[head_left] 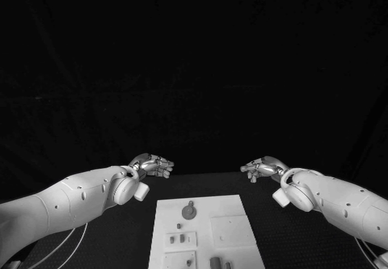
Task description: Assemble the parts on the task board
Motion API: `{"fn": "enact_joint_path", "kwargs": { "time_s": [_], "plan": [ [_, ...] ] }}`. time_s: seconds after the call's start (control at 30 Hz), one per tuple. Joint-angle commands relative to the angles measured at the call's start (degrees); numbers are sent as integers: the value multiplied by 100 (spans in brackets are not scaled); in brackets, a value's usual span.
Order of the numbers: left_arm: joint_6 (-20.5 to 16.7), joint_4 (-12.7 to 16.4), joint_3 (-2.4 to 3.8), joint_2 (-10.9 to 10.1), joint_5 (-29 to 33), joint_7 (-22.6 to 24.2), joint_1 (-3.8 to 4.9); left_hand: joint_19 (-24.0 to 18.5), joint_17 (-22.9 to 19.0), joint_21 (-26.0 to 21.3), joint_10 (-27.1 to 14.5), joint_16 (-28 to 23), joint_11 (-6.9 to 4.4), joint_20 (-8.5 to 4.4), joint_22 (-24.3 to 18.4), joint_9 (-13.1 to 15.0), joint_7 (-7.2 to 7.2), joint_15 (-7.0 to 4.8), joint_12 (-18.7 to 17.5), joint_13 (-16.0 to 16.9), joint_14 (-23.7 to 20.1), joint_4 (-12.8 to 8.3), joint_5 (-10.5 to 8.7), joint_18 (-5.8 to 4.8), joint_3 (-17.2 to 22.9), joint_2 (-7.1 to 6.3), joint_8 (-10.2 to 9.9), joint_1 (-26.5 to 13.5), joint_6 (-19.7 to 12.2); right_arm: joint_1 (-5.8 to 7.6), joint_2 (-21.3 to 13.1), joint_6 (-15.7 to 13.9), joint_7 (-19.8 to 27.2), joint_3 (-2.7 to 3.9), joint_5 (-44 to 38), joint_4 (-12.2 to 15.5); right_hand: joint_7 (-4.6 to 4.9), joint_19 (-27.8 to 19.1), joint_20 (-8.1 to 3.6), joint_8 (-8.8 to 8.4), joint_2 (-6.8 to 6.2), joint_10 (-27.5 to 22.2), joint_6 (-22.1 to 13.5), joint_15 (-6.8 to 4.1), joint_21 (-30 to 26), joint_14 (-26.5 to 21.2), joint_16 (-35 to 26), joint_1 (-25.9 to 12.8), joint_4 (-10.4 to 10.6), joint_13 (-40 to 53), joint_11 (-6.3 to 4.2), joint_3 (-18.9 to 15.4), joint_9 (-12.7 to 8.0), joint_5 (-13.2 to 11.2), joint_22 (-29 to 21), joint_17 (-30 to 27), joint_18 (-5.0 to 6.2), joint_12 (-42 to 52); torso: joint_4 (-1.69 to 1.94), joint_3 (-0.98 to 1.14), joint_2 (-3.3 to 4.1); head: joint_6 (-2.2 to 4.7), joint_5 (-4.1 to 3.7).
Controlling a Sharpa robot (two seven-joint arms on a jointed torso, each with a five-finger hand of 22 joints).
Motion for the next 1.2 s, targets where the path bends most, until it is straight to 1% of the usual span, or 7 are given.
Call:
{"fn": "enact_joint_path", "kwargs": {
  "time_s": [0.03, 0.4, 0.43, 0.47, 0.5, 0.53, 1.2],
  "plan": [
    [231, -179, 10, 79, 288, 376, 3, -67, -46, -28, -230, -189, 35, 60, -110, -21, -7, 53, -22, -96, -166, -16, 26, 101, 20, 47, -49, -34, -100, -77, 121, 333, 639, 84, 730, -185, 46, -811, 197, -85, 68, -132, -283, 507, -550, -513, -1071, 58, -81, -752, 239, 2, -22, 4, -200, -500, -264, -865, -60, -2, -68, 237, 3],
    [378, -401, 11, 182, 175, 470, -3, -790, -261, -21, -924, -829, 71, 276, -885, -47, -89, 245, 10, -546, -799, -105, 31, -26, 20, 87, -129, -177, -403, -194, 119, 245, 875, 407, 780, -148, -32, -1386, 399, -98, 89, -181, -878, 754, -1332, -1099, -2650, 284, -24, -2611, 403, -302, -146, -25, -479, -1440, -418, -2571, -72, 77, -70, 525, 123],
    [182, -394, 6, 167, 122, 281, -4, -5454, -3027, -381, -6397, -2868, -747, 10, -5713, -2511, -1060, -583, -382, -1405, -4979, 1298, -283, -135, -2935, 427, -1907, -1881, -4591, -189, 117, 127, 588, 403, 602, -155, -1098, -3821, -730, -1009, 107, -5150, -4902, -235, -2821, -4877, -5228, -4555, 1491, -4163, -502, -3443, -3497, -314, -2369, -3639, -966, -3766, -74, 31, -92, 436, 96],
    [161, -374, 11, 162, 126, 290, -9, -5454, -3027, -381, -6397, -2868, -747, 10, -5713, -2511, -1060, -583, -382, -1405, -4979, 1298, -283, -135, -2935, 427, -1907, -5961, -4591, -191, 111, 108, 594, 402, 615, -134, -1098, -3821, -730, -1009, 107, -5150, -4902, -235, -2821, -4877, -5228, -4555, 1491, -4163, -502, -3443, -3497, -314, -2508, -3639, -966, -3766, -66, 29, -90, 425, 90],
    [132, -345, 17, 154, 133, 301, -16, -5454, -3027, -381, -6397, -2868, -747, 10, -5713, -2511, -1060, -583, -382, -1405, -4979, 1298, -283, -135, -2935, 427, -1907, -5961, -4591, -193, 102, 81, 602, 401, 632, -105, -1098, -3821, -730, -1009, 107, -5150, -4902, -235, -2821, -4877, -5228, -4555, 1491, -4163, -502, -3443, -3497, -314, -2648, -3639, -966, -3766, -56, 26, -89, 411, 83],
    [93, -306, 27, 144, 141, 316, -26, -5454, -3027, -381, -6397, -2868, -747, 10, -5713, -2511, -1060, -583, -382, -1405, -4979, 1298, -283, -135, -2935, 427, -1907, -5961, -4591, -197, 89, 44, 614, 399, 656, -66, -1098, -3821, -730, -1009, 107, -5150, -4902, -235, -2821, -4877, -5228, -4555, 1491, -4163, -502, -3443, -3497, -314, -6784, -3639, -966, -3766, -43, 22, -87, 391, 73],
    [-2864, 2634, 728, -625, 787, 1486, -761, -5454, -3027, -381, -6397, -2868, -747, 10, -5713, -2511, -1060, -583, -382, -1405, -4979, 1298, -283, -135, -2935, 427, -1907, -5961, -4591, -469, -856, -2777, 1460, 254, 2493, 2942, -1098, -3821, -730, -1009, 107, -5150, -4902, -235, -2821, -4877, -5228, -4555, 1491, -4163, -502, -3443, -3497, -314, -6784, -3639, -966, -3766, 495, -133, 2, -381, -326]
  ]
}}
